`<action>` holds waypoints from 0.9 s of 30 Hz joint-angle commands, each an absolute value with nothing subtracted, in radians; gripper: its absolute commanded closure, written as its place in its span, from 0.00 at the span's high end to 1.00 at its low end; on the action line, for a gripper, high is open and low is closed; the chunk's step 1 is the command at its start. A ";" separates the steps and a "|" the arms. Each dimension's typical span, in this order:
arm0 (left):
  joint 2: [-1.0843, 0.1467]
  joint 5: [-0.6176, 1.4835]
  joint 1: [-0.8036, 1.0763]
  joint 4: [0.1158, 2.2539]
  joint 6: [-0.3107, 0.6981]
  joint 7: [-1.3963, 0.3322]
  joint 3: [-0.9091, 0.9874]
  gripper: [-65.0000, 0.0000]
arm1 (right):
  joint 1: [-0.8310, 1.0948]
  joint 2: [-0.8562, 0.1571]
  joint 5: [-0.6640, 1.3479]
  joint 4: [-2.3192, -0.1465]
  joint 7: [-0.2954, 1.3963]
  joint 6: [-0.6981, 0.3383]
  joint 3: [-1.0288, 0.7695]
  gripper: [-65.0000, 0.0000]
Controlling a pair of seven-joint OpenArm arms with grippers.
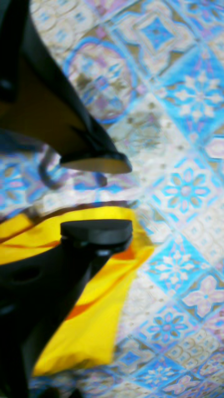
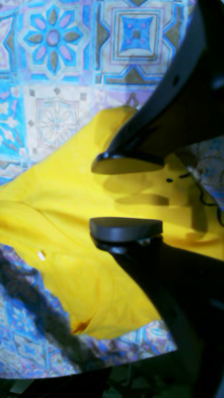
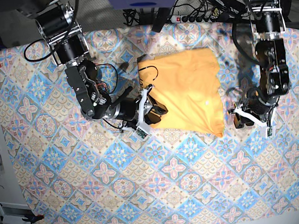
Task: Fold the T-shirt properly
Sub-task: 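Release the shirt and lift the left gripper away from the bundle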
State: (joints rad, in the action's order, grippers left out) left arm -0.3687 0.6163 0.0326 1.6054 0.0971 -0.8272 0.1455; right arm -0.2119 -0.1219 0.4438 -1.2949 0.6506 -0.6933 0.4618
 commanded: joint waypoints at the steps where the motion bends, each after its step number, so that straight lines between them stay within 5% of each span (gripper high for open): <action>1: -0.374 0.648 0.047 1.676 0.110 -0.809 0.145 0.38 | -0.254 -0.120 0.467 -1.313 0.616 -0.698 0.460 0.35; 9: -0.318 0.746 0.309 1.908 0.113 -0.809 0.137 0.37 | -0.331 -0.120 0.456 -1.305 0.616 -0.698 0.464 0.35; 13: -0.312 0.753 0.384 1.920 0.114 -0.811 0.087 0.23 | -0.358 -0.114 0.346 -1.253 0.622 -0.698 0.466 0.33; 17: -0.314 0.753 0.415 1.920 0.114 -0.811 0.035 0.07 | -0.384 -0.091 0.242 -1.173 0.615 -0.698 0.466 0.23; 22: -0.311 0.753 0.424 1.925 0.111 -0.809 -0.045 0.05 | -0.440 -0.041 0.142 -1.021 0.568 -0.698 0.466 0.08; 27: -0.311 0.753 0.444 1.934 0.111 -0.809 -0.110 0.00 | -0.489 -0.033 0.054 -0.931 0.515 -0.698 0.466 0.06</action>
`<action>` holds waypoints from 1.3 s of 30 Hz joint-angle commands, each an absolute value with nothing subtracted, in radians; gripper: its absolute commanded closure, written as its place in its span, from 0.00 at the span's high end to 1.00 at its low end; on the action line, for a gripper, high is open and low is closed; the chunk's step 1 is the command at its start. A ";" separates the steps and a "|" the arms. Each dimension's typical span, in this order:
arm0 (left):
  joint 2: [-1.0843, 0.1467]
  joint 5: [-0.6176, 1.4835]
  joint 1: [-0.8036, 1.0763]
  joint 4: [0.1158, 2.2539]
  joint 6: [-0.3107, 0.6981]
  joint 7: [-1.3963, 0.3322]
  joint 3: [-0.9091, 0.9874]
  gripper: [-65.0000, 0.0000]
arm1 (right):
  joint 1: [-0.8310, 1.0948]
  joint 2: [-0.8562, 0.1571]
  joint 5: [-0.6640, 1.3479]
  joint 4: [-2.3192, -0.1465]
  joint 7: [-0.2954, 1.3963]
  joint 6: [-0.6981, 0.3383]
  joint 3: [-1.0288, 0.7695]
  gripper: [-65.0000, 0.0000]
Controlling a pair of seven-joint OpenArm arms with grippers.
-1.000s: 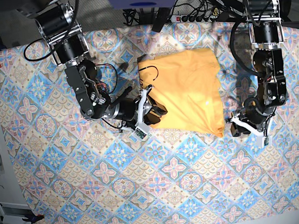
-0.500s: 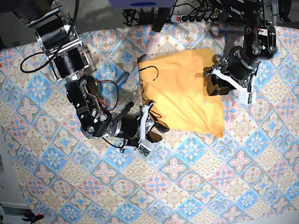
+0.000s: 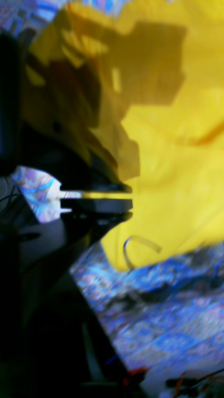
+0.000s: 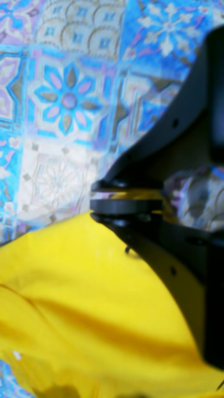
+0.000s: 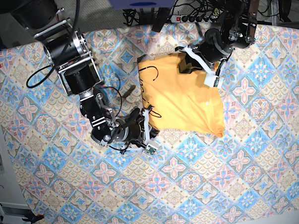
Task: Fold the T-shirt properly
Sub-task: 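Release the shirt and lift the left gripper away from the bundle, then grasp the folded yellow shirt's edges with both grippers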
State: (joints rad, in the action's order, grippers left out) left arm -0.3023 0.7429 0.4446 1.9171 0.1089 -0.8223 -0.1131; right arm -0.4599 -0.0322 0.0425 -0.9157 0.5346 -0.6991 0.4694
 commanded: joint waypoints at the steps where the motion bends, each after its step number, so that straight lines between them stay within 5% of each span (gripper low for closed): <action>1: -0.311 0.753 0.450 1.934 0.111 -0.811 -0.111 0.00 | -0.499 -0.019 0.039 -0.917 0.499 -0.698 0.466 0.06; 20: -0.311 0.647 0.346 1.748 0.111 -0.809 -0.140 0.00 | -0.588 0.067 -0.093 -0.585 0.354 -0.698 0.625 0.05; 39: -0.297 0.644 -0.038 1.406 0.110 -0.800 -0.263 0.00 | -0.257 -0.325 -0.090 -1.211 0.530 -0.698 0.627 0.05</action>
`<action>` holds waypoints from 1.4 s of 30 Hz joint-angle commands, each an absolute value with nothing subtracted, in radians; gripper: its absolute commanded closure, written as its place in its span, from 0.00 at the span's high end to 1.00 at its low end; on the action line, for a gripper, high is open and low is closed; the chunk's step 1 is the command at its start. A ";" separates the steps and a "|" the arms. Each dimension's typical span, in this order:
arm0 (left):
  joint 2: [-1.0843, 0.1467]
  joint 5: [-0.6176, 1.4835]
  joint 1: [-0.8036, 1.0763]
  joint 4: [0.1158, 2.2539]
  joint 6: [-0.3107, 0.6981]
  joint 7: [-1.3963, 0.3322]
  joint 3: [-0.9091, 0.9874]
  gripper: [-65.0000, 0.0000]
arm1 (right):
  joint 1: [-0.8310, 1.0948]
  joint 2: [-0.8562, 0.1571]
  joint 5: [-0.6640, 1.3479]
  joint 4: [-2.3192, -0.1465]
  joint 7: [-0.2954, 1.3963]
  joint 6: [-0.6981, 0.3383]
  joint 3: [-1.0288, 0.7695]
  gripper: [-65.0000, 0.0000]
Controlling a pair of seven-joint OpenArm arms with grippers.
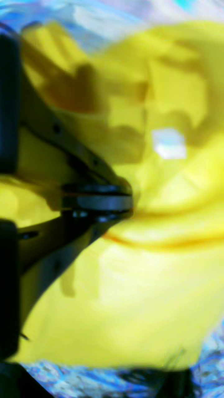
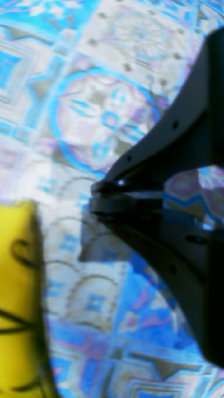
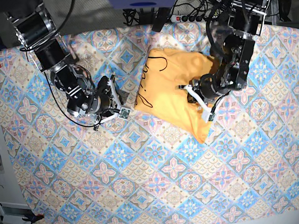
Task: Fold the T-shirt properly
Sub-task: 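Grasp the folded yellow shirt's edges with both grippers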
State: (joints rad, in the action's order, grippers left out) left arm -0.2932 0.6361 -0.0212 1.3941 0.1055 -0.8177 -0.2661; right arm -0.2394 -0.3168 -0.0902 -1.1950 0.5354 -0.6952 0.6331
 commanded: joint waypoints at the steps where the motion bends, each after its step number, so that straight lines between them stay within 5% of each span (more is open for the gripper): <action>1: -0.295 0.638 -0.056 1.391 0.110 -0.800 -0.278 0.00 | -0.248 -0.332 -0.090 -1.228 0.529 -0.698 0.627 0.05; 10: -0.274 0.641 0.005 1.630 0.108 -0.889 -0.255 0.00 | -0.278 -0.278 -0.090 -1.234 0.527 -0.698 0.461 0.05; 22: -0.338 0.642 0.418 1.963 0.110 -0.894 -0.038 0.00 | -0.387 -0.133 -0.090 -1.035 0.521 -0.698 0.456 0.05; 31: -0.361 0.630 0.513 1.957 0.110 -0.901 -0.022 0.00 | -0.412 -0.077 -0.091 -0.888 0.453 -0.698 0.458 0.05; 42: -0.361 0.581 0.387 1.762 0.113 -0.901 -0.025 0.00 | -0.375 -0.081 -0.091 -0.891 0.463 -0.698 0.460 0.05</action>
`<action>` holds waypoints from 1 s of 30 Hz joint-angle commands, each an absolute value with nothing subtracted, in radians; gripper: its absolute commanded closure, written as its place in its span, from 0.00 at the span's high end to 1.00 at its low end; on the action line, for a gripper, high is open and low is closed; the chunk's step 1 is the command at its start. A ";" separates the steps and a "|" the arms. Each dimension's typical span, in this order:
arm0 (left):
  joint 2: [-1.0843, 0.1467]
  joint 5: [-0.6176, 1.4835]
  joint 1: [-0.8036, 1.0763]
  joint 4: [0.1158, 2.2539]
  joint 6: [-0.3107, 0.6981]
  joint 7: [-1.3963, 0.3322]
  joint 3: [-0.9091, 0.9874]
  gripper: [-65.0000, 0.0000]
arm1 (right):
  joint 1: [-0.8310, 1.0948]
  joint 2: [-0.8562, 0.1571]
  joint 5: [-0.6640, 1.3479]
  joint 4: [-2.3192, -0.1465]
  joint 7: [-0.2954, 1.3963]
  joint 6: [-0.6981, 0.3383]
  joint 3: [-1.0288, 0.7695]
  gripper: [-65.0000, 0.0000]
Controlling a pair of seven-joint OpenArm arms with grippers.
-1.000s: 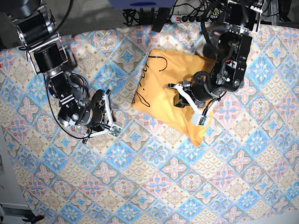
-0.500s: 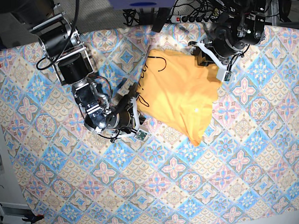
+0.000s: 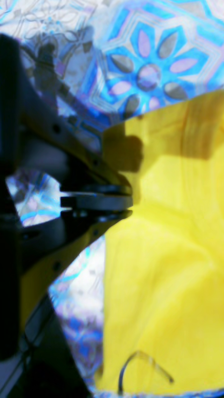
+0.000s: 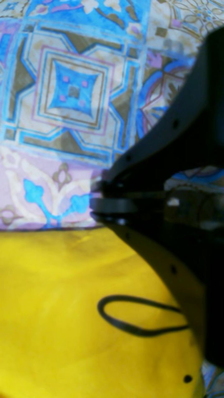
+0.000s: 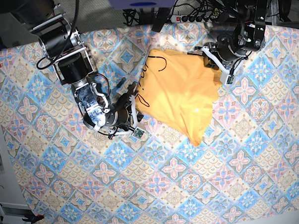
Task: Fold the T-shirt properly
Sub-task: 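Grasp the folded yellow shirt's edges with both grippers, then release the left gripper and drag the shirt with the right gripper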
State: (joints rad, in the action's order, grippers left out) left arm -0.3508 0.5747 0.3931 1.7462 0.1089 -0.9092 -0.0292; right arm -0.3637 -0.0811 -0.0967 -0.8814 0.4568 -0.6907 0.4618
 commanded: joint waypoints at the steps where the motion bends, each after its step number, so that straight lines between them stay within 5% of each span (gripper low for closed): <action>1: -0.361 0.581 0.372 1.745 0.113 -0.901 -0.025 0.00 | -0.366 -0.082 -0.091 -0.894 0.463 -0.698 0.460 0.05; 20: -0.355 0.513 -0.056 1.395 0.111 -0.791 -0.329 0.00 | -0.134 -0.219 -0.091 -1.376 0.647 -0.698 0.453 0.05; 30: -0.219 0.430 -0.251 1.198 0.111 -0.700 -0.421 0.00 | -0.024 -0.323 -0.088 -1.569 0.647 -0.698 0.449 0.05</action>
State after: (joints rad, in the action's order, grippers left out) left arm -0.2184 0.4229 -0.2203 1.1839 0.1089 -0.7208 -0.4240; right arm -0.0105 -0.3241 -0.0998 -1.5486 0.6689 -0.6998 0.4507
